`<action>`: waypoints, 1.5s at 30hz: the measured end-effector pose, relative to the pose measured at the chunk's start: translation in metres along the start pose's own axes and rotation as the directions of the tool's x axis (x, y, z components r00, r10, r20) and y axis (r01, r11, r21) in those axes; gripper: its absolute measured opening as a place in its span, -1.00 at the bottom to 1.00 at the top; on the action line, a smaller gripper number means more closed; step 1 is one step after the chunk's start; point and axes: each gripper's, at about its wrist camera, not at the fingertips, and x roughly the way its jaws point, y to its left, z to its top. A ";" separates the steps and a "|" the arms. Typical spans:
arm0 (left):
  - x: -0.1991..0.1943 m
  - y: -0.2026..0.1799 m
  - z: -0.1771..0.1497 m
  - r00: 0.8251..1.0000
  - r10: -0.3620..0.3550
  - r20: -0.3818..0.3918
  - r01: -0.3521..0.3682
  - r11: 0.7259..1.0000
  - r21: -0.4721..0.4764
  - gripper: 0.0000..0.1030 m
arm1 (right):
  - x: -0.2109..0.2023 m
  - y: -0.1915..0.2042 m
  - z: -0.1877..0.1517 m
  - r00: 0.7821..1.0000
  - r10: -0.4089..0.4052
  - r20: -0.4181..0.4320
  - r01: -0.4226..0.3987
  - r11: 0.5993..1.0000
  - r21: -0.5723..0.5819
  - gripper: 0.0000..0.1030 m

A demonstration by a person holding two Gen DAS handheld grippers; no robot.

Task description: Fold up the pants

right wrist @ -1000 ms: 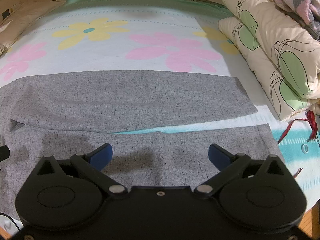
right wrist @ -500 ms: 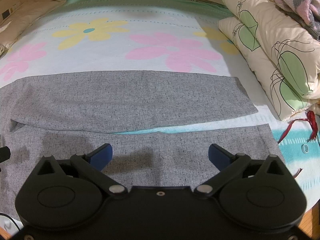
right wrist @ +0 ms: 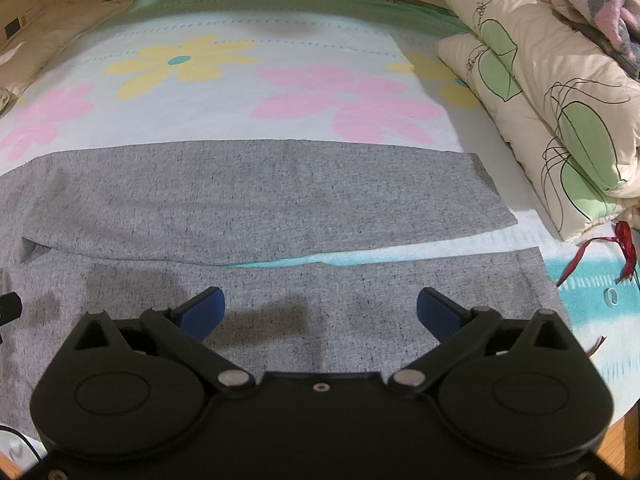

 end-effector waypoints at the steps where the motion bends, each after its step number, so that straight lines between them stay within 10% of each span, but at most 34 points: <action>1: 0.000 0.000 0.000 1.000 0.000 -0.001 0.000 1.000 0.000 0.85 | 0.000 0.000 0.000 1.000 0.001 -0.001 -0.001 1.000 0.000 0.98; 37: -0.007 -0.002 -0.002 0.997 -0.035 0.075 0.034 0.999 0.009 0.78 | -0.003 0.000 0.002 1.000 0.017 0.003 -0.017 1.000 0.009 0.98; 45: -0.009 0.005 0.001 0.993 -0.058 0.099 0.060 0.998 -0.009 0.72 | -0.020 -0.010 -0.003 0.983 0.123 0.137 -0.130 0.991 0.039 0.98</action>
